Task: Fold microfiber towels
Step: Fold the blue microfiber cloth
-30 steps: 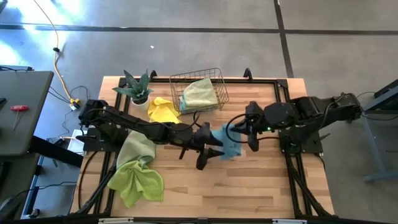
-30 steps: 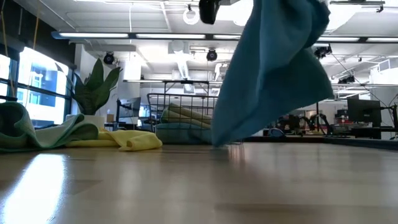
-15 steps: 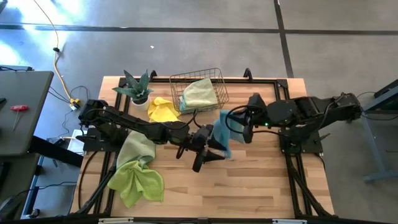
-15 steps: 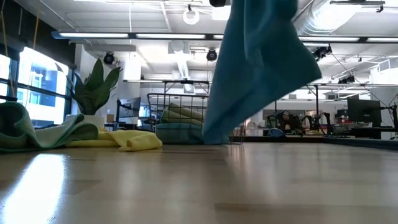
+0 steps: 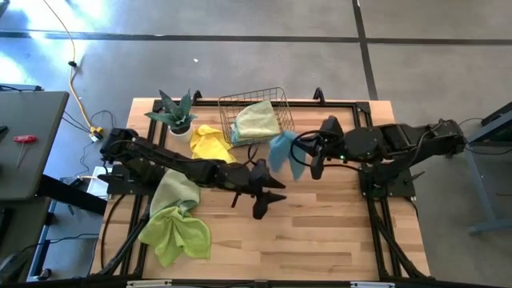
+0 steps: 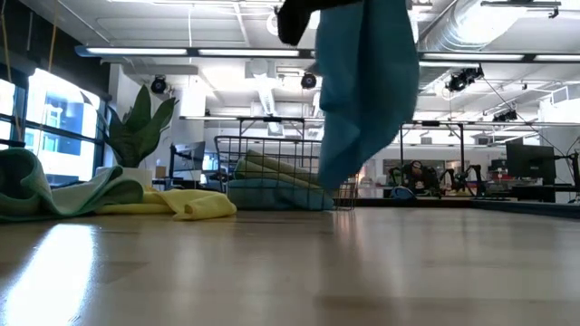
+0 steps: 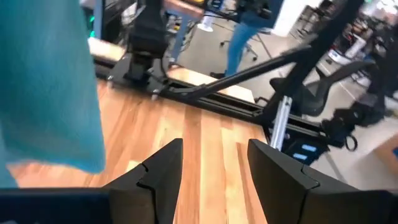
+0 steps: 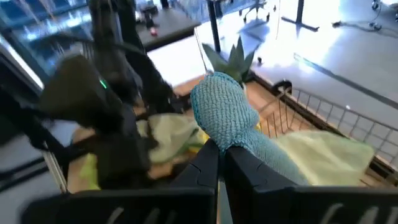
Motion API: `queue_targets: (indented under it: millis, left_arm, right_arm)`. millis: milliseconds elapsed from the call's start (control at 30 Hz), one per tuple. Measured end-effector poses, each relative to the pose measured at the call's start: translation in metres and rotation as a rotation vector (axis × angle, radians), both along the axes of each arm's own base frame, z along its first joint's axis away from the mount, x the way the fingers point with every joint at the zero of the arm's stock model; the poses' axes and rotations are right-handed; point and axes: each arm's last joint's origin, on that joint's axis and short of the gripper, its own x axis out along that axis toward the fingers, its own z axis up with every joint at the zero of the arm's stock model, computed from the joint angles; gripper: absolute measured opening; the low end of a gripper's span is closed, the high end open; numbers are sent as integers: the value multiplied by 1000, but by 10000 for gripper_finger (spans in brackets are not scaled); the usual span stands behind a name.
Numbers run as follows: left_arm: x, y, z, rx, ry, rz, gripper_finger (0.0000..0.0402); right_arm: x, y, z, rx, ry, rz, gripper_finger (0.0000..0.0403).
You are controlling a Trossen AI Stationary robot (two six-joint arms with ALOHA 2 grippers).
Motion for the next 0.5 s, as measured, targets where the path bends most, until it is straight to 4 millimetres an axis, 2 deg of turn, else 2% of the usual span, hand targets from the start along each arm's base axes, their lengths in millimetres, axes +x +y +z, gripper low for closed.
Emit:
queue_targets:
  millis: [267,500]
  left_arm:
    - [-11,-6,19,228,-38,51,170]
    - [-10,5,22,234,-57,175,170]
  right_arm:
    - [-5,3,-12,16,144,126,0]
    - [-5,5,-14,-33,189,251,0]
